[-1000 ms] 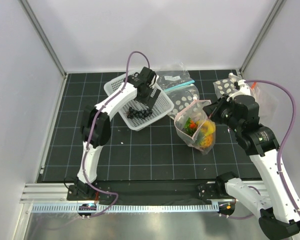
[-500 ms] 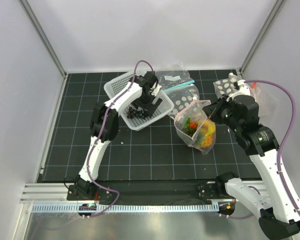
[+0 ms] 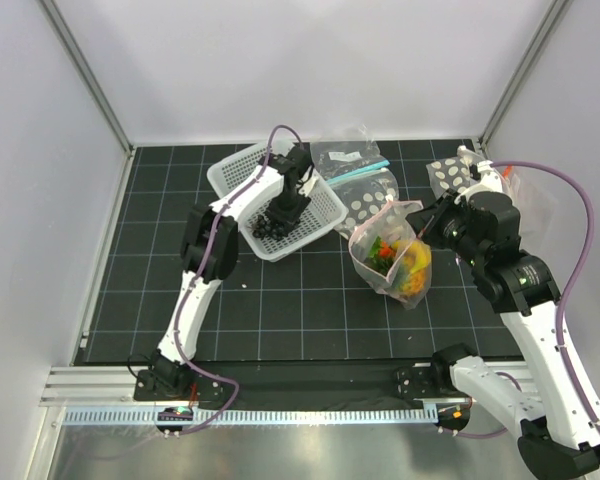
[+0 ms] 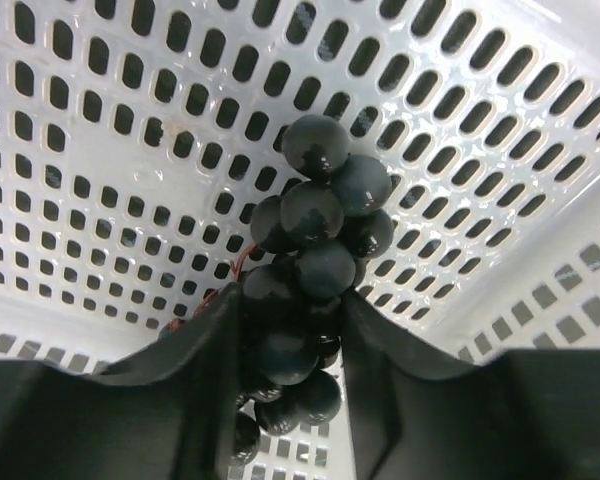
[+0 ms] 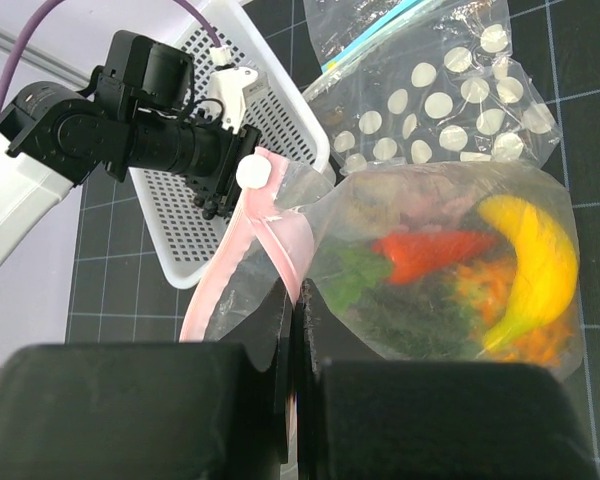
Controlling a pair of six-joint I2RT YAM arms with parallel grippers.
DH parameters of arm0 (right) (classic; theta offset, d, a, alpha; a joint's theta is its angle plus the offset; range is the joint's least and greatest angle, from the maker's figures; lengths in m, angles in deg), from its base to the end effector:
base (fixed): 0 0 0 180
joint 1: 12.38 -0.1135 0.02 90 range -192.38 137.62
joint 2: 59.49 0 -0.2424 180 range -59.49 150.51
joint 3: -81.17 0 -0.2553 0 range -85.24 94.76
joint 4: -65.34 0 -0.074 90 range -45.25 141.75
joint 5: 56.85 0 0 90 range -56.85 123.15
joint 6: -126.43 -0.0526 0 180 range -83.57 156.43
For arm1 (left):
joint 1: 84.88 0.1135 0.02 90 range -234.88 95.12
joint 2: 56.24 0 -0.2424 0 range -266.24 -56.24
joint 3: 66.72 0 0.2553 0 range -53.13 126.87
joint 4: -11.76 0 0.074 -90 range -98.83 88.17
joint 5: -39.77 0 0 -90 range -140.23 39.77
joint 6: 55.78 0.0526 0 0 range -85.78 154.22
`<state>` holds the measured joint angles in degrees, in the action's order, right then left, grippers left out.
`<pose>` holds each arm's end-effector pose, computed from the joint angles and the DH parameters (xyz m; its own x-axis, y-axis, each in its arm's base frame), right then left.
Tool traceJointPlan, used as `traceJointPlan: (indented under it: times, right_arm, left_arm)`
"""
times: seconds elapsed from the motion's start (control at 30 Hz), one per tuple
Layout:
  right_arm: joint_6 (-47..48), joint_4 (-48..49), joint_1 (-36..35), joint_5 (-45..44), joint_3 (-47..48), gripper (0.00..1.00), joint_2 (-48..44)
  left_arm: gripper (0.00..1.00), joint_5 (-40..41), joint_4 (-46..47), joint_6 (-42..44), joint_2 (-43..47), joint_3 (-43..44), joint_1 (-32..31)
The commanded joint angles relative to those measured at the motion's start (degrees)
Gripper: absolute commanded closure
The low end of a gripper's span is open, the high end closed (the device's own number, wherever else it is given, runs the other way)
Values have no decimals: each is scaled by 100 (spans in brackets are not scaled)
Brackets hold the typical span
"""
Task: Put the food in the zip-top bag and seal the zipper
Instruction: Pick up the fake fruit from the bin, then place the fake fruit in the zipper food storage bag.
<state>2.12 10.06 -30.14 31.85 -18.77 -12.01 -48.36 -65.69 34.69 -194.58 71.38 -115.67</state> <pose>0.1795 0.0562 0.3808 -0.4642 0.4430 -0.7670 -0.0283 0.8581 0.5128 0.4161 -0.2460 0.1499 -0.8351 0.5072 -0.2129 0.5125 0.8580 0.0336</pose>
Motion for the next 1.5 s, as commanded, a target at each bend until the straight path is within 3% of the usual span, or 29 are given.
traceJointPlan:
  times: [0.0,0.1,0.2,0.47,0.77,1.03,1.23,1.47]
  right_arm:
    - [-6,214,18,7,-30,99,-90]
    - [-6,179,27,-19,-21,99,-108]
    - [-15,179,18,-46,-21,99,-117]
    - [-50,161,27,-28,-47,99,-99]
    - [3,135,18,-107,-38,99,-99]
    - [-76,372,18,59,-267,99,-125]
    - [-103,372,18,358,-258,99,-125]
    - [-226,329,18,596,-162,99,-213]
  left_arm:
    - [60,33,337,-20,613,-259,38]
    - [76,-160,926,-99,1080,-628,38]
    - [85,-335,1392,-319,1791,-963,38]
    - [100,-687,2201,-881,3137,-1806,11]
    - [100,-1197,2816,-1417,4508,-2290,-498]
    - [100,-1277,3555,-1848,5624,-2668,-1500]
    - [99,-1408,4029,-2191,5819,-2686,-1957]
    - [100,-1409,4653,-2464,5371,-2739,-2528]
